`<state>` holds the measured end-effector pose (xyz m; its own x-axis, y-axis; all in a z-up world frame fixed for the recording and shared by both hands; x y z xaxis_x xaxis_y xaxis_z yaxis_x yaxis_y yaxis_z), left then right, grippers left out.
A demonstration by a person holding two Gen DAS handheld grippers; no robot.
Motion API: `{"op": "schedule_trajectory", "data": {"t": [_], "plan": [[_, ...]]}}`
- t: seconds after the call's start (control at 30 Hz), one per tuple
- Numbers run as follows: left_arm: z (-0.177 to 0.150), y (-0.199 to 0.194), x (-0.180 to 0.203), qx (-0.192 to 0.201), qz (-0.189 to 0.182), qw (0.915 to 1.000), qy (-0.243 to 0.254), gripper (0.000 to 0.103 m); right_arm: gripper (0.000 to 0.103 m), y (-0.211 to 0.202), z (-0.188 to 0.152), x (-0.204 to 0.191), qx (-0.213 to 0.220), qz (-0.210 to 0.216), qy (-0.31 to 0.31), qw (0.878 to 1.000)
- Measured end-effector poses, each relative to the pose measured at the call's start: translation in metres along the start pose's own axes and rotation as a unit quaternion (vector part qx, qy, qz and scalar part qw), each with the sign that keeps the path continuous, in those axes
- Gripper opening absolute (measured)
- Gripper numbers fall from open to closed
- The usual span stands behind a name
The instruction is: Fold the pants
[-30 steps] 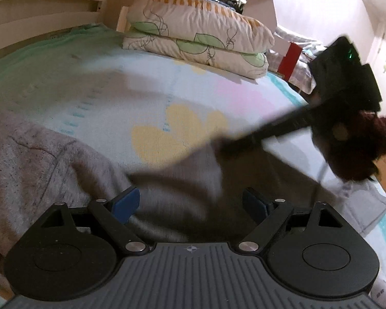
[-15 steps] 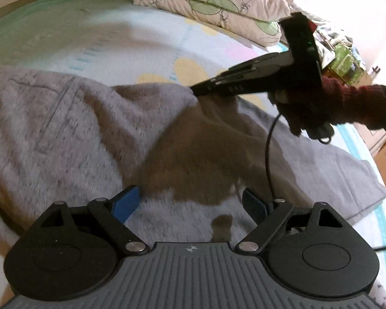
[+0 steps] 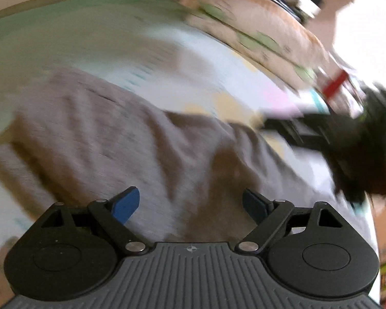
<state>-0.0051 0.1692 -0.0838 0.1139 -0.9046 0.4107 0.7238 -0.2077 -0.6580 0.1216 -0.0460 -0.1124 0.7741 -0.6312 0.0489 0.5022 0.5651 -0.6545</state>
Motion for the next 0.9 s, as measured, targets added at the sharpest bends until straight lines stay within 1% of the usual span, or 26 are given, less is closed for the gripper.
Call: {"op": "schedule_trajectory", "data": {"t": [0.07,0.13,0.23,0.37,0.47,0.53,0.63,0.73,0.8,0.9], "plan": [[0.005,-0.005,-0.012,0.004,0.024,0.9995,-0.02,0.087,0.028,-0.024,-0.011,-0.027,0.0,0.022,-0.027,0.999],[0.008,-0.007,-0.023,0.002,0.048,0.9982,-0.036,0.087,0.028,-0.045,-0.029,-0.059,-0.007,0.043,-0.074,0.996],[0.01,-0.007,-0.035,-0.003,0.061,0.9961,-0.064,0.087,0.028,-0.068,-0.059,-0.102,-0.024,0.069,-0.146,0.987],[0.011,-0.01,-0.047,-0.005,0.068,0.9926,-0.101,0.087,0.028,-0.082,-0.089,-0.138,-0.043,0.093,-0.22,0.97],[0.01,-0.012,-0.053,-0.004,0.071,0.9917,-0.107,0.087,0.028,-0.083,-0.099,-0.147,-0.042,0.084,-0.254,0.963],[0.01,-0.009,-0.053,-0.007,0.07,0.9914,-0.111,0.087,0.028,-0.084,-0.103,-0.147,-0.044,0.074,-0.259,0.962],[0.01,-0.005,-0.054,-0.012,0.068,0.9906,-0.118,0.087,0.028,-0.075,-0.107,-0.141,-0.063,0.058,-0.258,0.962],[0.01,-0.003,-0.058,-0.014,0.066,0.9899,-0.125,0.088,0.028,-0.074,-0.108,-0.141,-0.063,0.065,-0.257,0.962],[0.011,-0.003,-0.06,-0.013,0.067,0.9896,-0.126,0.088,0.03,-0.076,-0.111,-0.144,-0.067,0.072,-0.261,0.96],[0.012,0.0,-0.062,-0.015,0.069,0.9889,-0.131,0.088,0.031,-0.072,-0.121,-0.151,-0.072,0.07,-0.291,0.951]]}}
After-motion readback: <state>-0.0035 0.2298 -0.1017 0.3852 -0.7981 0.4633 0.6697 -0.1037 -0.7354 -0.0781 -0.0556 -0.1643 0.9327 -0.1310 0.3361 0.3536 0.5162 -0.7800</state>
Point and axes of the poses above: each gripper's, at about its wrist camera, not at the fingertips, and y roughly the way its jaws point, x to its right, z to its top, the point moved 3 cm from there along y, roughly the way its jaws point, and after that the axes turned 5 degrees about x, right-handed, at the moved point
